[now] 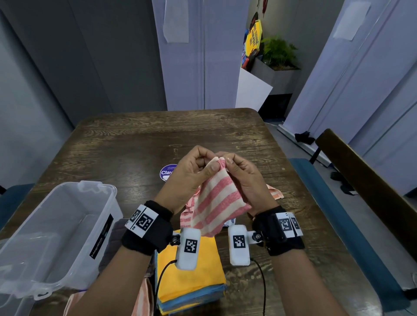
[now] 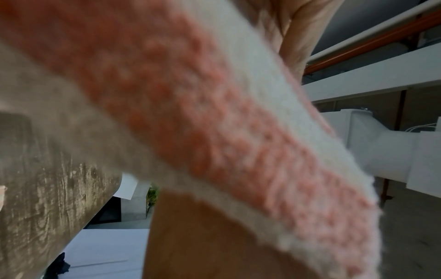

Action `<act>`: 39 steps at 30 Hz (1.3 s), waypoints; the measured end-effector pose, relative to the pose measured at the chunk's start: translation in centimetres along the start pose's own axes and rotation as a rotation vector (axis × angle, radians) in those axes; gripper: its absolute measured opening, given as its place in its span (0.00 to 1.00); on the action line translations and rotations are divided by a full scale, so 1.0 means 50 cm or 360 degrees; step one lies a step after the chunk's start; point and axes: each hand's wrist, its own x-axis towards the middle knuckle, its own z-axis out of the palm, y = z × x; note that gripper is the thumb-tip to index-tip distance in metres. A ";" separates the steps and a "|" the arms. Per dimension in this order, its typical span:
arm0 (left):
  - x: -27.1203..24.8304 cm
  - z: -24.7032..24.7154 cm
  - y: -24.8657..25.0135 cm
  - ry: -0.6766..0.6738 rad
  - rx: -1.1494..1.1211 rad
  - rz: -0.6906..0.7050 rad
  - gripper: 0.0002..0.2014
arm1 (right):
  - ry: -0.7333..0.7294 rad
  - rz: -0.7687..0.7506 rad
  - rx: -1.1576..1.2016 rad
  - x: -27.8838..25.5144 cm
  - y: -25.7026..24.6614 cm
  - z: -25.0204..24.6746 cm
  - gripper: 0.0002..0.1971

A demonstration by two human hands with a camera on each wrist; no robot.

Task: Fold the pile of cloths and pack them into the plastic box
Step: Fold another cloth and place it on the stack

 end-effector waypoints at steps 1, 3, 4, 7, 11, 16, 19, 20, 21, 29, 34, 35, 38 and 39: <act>-0.001 0.001 -0.002 -0.0005 -0.0017 -0.0010 0.08 | -0.0006 0.0007 0.0018 0.000 0.000 0.000 0.10; -0.001 0.005 -0.003 0.0000 -0.0016 -0.0025 0.09 | -0.0021 0.0017 0.0032 0.001 -0.001 0.003 0.10; -0.001 0.006 -0.003 0.0006 -0.0007 -0.0035 0.10 | -0.0019 0.0013 0.0036 0.002 -0.001 0.003 0.08; -0.001 0.008 -0.003 -0.0009 0.0050 -0.0080 0.11 | -0.0008 -0.0020 -0.0001 0.005 -0.003 0.005 0.05; 0.003 0.009 -0.006 0.0047 0.0277 -0.0030 0.06 | 0.0153 -0.0139 -0.0307 0.015 0.002 0.003 0.08; 0.021 -0.020 0.008 0.0482 0.0666 0.0274 0.08 | 0.0137 -0.0175 -0.0776 -0.002 -0.004 -0.007 0.18; 0.031 -0.034 0.041 0.0617 0.0690 0.0455 0.07 | 0.0070 -0.0222 -0.1170 0.000 -0.002 0.002 0.10; 0.034 -0.039 0.047 0.0671 0.0724 0.0512 0.07 | 0.0136 -0.0279 -0.1182 0.005 -0.003 0.004 0.07; 0.035 -0.042 0.051 0.0728 0.0743 0.0552 0.06 | 0.0202 -0.0339 -0.1146 0.008 -0.006 0.005 0.06; 0.024 -0.082 0.022 0.0773 0.0568 0.0425 0.09 | 0.0351 -0.0648 -0.0993 0.026 -0.045 0.019 0.16; 0.019 -0.079 0.023 0.0689 0.0388 0.0383 0.02 | 0.0358 -0.0614 -0.0906 0.032 -0.048 0.020 0.12; 0.017 -0.080 0.020 0.0650 0.0372 0.0359 0.02 | 0.0356 -0.0609 -0.0909 0.032 -0.049 0.024 0.09; 0.011 -0.078 -0.001 0.0624 0.0325 0.0221 0.10 | 0.0332 -0.0606 -0.0978 0.034 -0.050 0.032 0.07; 0.009 -0.072 -0.010 0.0658 0.0306 0.0170 0.12 | 0.0319 -0.0604 -0.0994 0.035 -0.050 0.033 0.07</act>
